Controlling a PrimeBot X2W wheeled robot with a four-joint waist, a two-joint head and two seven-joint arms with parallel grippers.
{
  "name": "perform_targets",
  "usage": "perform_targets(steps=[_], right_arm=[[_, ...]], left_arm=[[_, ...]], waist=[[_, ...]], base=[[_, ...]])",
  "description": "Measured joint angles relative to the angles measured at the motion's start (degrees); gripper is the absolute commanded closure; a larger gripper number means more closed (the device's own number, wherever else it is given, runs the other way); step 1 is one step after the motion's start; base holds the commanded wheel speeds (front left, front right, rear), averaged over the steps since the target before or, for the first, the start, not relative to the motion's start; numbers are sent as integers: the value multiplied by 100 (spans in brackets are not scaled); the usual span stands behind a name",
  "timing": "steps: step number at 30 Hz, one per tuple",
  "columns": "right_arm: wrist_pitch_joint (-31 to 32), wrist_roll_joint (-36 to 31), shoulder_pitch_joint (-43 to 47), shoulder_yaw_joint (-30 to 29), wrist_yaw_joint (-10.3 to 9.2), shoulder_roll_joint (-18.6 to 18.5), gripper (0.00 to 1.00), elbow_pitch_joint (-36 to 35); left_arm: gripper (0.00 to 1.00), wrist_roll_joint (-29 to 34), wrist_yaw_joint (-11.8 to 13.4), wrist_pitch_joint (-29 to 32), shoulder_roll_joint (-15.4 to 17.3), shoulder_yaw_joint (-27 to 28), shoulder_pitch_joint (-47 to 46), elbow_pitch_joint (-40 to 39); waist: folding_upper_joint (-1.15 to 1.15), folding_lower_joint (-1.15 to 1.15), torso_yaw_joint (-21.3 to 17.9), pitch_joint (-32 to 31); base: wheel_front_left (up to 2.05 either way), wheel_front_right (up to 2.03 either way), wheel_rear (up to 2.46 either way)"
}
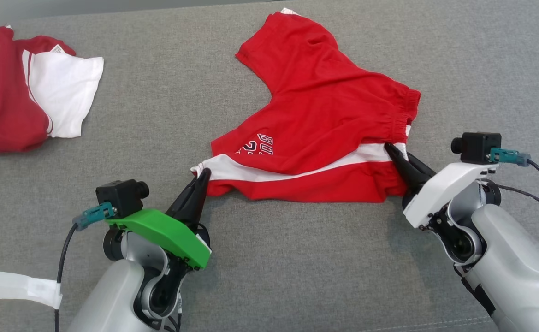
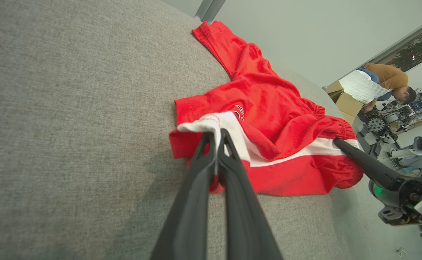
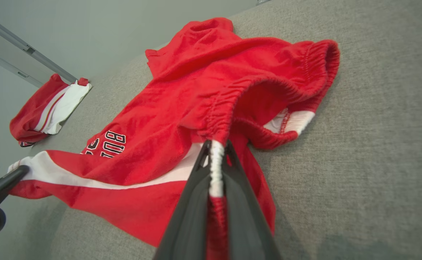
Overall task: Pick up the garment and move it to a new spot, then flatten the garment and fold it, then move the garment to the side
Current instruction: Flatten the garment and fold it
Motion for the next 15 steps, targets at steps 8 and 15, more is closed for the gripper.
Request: perform_targets(steps=[8, 15], right_arm=[[-522, -5, 388, -10, 80, -78, 100, 44], [-967, -201, 798, 272, 99, -111, 69, 76]], left_arm=[[100, 3, -207, -359, 25, 96, 215, 176], [100, 53, -286, -621, 143, 88, 632, 434]], waist=[[0, 0, -13, -215], [0, 0, -102, -468]], base=[[0, 0, 0], [0, 0, 0]])
